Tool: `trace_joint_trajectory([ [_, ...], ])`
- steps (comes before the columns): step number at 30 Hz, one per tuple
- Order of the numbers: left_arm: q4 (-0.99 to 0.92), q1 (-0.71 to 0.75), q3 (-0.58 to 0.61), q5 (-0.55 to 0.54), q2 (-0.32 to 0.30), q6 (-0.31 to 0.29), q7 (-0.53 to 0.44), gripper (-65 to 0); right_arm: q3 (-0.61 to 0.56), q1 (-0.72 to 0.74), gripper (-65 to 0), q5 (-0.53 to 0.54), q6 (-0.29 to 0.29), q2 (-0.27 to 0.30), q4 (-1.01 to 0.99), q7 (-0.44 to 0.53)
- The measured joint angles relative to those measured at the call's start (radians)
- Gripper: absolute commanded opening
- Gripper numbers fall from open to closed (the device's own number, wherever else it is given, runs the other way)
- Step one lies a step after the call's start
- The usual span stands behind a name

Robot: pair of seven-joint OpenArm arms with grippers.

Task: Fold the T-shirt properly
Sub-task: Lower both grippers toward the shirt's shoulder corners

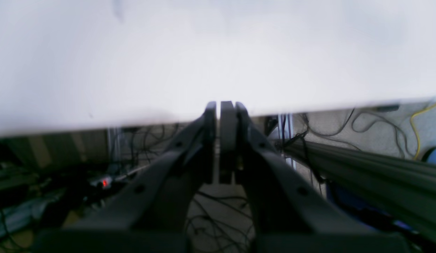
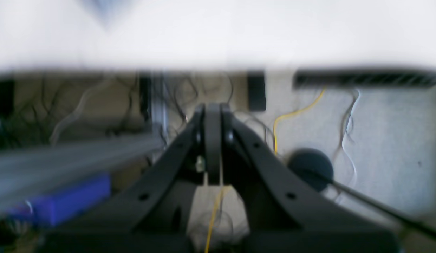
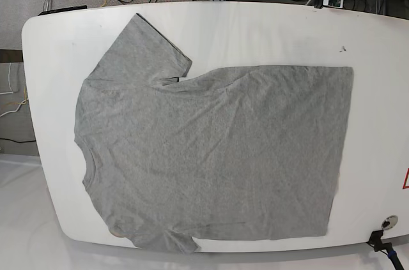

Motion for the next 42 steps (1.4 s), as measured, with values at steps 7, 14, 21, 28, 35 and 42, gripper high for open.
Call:
trace_joint_trajectory([
  [7, 0.113, -0.082, -0.056, -0.044, -0.004, -0.008, 0.084, -65.0, 0.112, 0.042, -65.0, 0.086, 0.074, -0.037, 0.166, -0.041],
  [14, 0.116, -0.195, -0.088, -0.177, -0.04, -0.015, 0.128, -65.0, 0.235, 0.143, -65.0, 0.272, 0.157, -0.044, 0.205, -0.103],
  [21, 0.142, -0.259, -0.126, -0.298, -0.056, -0.07, 0.164, -65.0, 0.286, 0.187, -65.0, 0.267, 0.147, -0.057, 0.231, -0.153],
  [28, 0.12, -0.273, -0.256, -0.441, -0.06, -0.099, 0.22, -64.3, 0.179, 0.226, -65.0, 0.156, 0.157, -0.058, 0.225, -0.274],
  [35, -0.072, -0.306, -0.227, -0.462, -0.06, -0.113, 0.209, -46.5, 0.165, 0.278, -51.7, 0.172, 0.154, -0.055, 0.198, -0.307],
  [42, -0.217, -0.36, -0.217, -0.464, -0.054, -0.107, 0.203, -42.6, 0.166, 0.326, -49.6, 0.238, 0.163, -0.052, 0.105, -0.296],
])
